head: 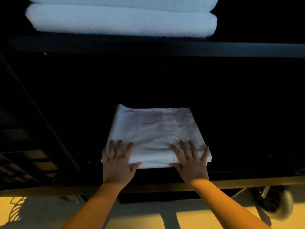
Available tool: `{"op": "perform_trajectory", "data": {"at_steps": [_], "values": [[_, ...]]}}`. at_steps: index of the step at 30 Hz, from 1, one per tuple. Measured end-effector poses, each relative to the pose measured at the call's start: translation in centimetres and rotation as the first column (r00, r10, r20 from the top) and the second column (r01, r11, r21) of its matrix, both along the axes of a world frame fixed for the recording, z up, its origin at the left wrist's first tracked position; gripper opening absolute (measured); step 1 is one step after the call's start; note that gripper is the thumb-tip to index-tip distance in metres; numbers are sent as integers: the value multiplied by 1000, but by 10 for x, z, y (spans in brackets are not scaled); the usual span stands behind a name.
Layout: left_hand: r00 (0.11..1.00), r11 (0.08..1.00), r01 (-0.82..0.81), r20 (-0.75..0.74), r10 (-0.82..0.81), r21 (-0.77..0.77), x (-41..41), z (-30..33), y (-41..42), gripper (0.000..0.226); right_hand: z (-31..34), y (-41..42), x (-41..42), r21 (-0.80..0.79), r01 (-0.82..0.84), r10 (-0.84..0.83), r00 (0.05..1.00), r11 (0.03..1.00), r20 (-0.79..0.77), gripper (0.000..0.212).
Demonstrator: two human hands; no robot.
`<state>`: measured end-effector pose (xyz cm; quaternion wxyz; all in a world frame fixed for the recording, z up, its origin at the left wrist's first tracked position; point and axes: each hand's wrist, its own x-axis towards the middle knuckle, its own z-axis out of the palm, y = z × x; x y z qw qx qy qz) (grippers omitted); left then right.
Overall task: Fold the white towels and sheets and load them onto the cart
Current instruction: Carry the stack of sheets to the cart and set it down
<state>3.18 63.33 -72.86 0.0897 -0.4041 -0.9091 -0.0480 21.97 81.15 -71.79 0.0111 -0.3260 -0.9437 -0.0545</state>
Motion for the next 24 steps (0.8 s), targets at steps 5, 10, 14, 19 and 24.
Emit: {"op": "perform_trajectory", "data": {"at_steps": [5, 10, 14, 19, 24], "values": [[999, 998, -45, -10, 45, -40, -15, -1, 13, 79, -10, 20, -17, 42, 29, -30, 999, 999, 21, 67], [999, 997, -34, -33, 32, -73, -9, -11, 1, 81, -20, 15, -11, 27, 66, -66, 998, 997, 6, 72], [996, 989, -38, 74, 49, -141, 0, -5, -11, 81, -17, 9, -3, -50, 74, -74, 997, 996, 5, 75], [957, 974, -33, 274, 95, -222, 13, 19, -22, 78, -9, 7, 18, -206, 127, -122, 992, 970, 36, 74], [896, 972, -35, 423, 134, -233, 37, 69, -34, 74, 25, -11, 41, -350, 88, -79, 996, 932, 42, 68]]}}
